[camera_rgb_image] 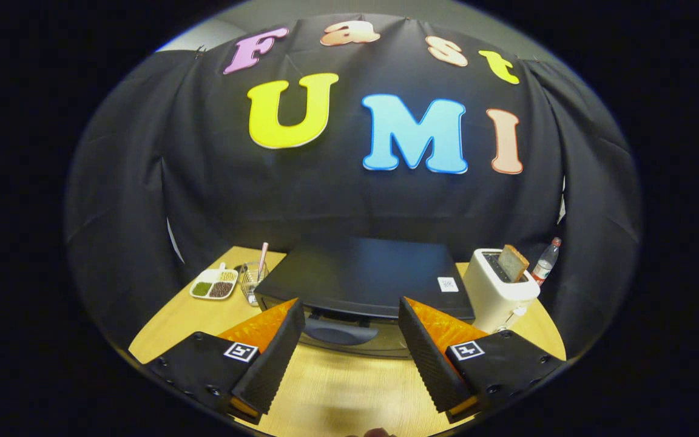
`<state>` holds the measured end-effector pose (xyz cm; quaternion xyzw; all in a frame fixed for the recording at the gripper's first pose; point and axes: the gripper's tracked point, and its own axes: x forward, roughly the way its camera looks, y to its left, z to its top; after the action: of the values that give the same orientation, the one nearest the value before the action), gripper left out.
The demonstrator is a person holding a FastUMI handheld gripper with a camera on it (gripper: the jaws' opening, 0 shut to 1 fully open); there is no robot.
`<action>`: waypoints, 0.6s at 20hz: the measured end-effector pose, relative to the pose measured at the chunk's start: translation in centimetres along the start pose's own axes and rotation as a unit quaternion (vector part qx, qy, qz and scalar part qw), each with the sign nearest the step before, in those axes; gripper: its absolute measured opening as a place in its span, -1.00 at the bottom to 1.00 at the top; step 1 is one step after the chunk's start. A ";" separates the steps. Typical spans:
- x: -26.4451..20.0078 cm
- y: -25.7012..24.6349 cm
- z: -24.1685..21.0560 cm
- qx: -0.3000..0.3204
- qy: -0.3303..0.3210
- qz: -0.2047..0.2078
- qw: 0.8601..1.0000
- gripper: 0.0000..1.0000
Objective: Open the toaster oven, put the food inside, and close the toaster oven door.
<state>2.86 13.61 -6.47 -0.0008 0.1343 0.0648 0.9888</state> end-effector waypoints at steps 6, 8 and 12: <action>-6.0 -6.8 4.7 0.003 -0.082 -0.045 0.996 0.97; -7.7 -9.4 5.0 0.022 -0.093 -0.061 0.994 0.97; -10.3 -14.6 4.6 0.049 -0.107 -0.094 0.989 0.96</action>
<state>-3.87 -2.05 0.43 0.0424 0.0299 -0.0355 0.9980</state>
